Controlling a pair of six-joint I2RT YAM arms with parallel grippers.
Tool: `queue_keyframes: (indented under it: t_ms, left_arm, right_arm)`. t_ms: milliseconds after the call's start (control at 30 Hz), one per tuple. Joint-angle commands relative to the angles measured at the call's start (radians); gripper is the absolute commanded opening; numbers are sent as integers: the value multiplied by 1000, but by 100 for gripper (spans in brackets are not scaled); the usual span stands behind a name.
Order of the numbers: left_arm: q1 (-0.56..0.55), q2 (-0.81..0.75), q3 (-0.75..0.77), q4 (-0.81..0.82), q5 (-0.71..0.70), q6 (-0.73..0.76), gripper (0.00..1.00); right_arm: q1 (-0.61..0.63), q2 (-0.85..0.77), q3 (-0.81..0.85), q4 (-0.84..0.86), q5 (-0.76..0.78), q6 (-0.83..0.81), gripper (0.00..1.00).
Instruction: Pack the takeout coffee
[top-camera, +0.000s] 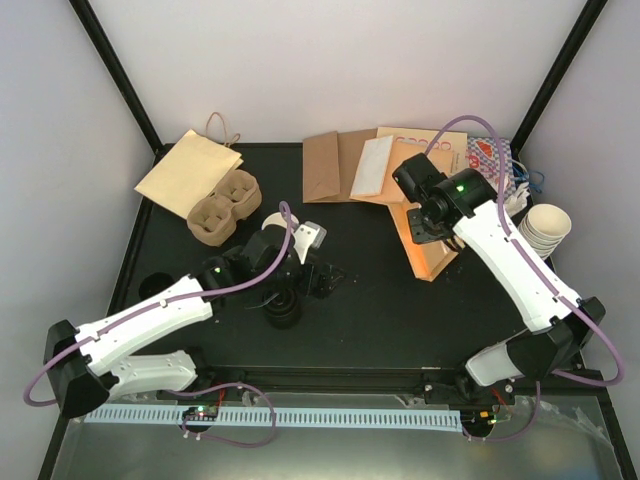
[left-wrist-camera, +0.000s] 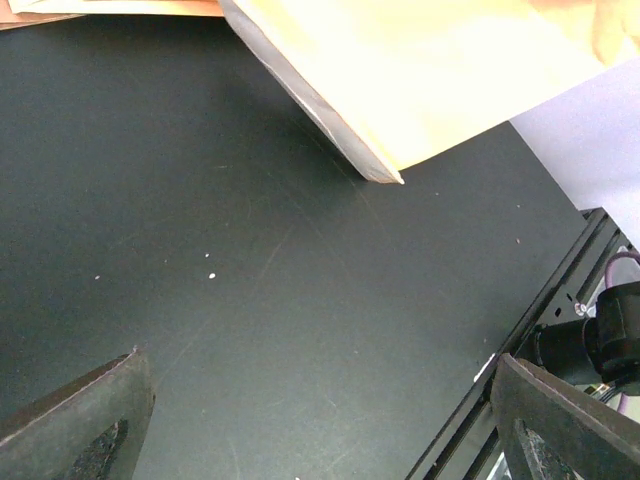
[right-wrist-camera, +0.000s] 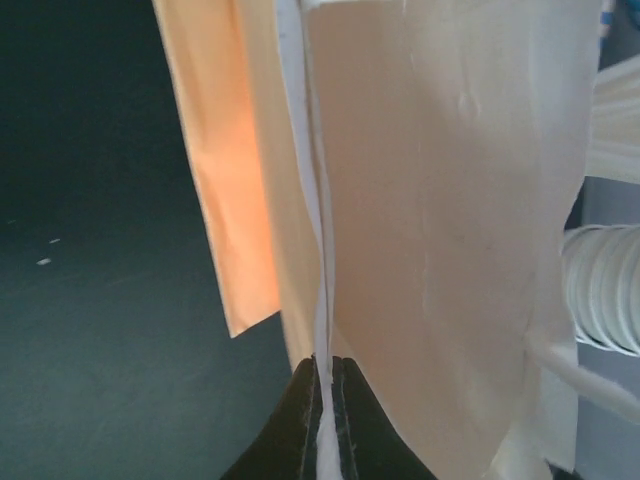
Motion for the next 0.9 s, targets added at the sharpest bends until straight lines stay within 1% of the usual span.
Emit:
queue_keyframes:
  t_ms: [0, 167, 300, 400, 500, 567, 667, 867]
  left_arm:
    - [-6, -47, 3, -28, -17, -3, 95]
    - [-6, -112, 5, -83, -73, 5, 96]
    - [-5, -187, -5, -109, -141, 16, 98]
    - [-5, -242, -7, -132, -184, 16, 99]
    - [-5, -278, 4, -166, -210, 15, 99]
    - [-5, -288, 12, -189, -221, 16, 99]
    - [-5, -302, 19, -215, -232, 16, 99]
    - [-3, -330, 12, -230, -243, 9, 99]
  right_arm:
    - [17, 6, 28, 39, -184, -30, 1]
    - [23, -14, 41, 104, -351, -42, 1]
    - [23, -37, 37, 161, -429, -40, 1]
    - [23, -48, 12, 199, -471, -32, 1]
    - [23, -65, -28, 260, -586, -18, 1]
    - [23, -84, -66, 306, -633, 3, 1]
    - [23, -113, -117, 340, -645, 25, 1]
    - [22, -152, -237, 323, -570, 44, 1]
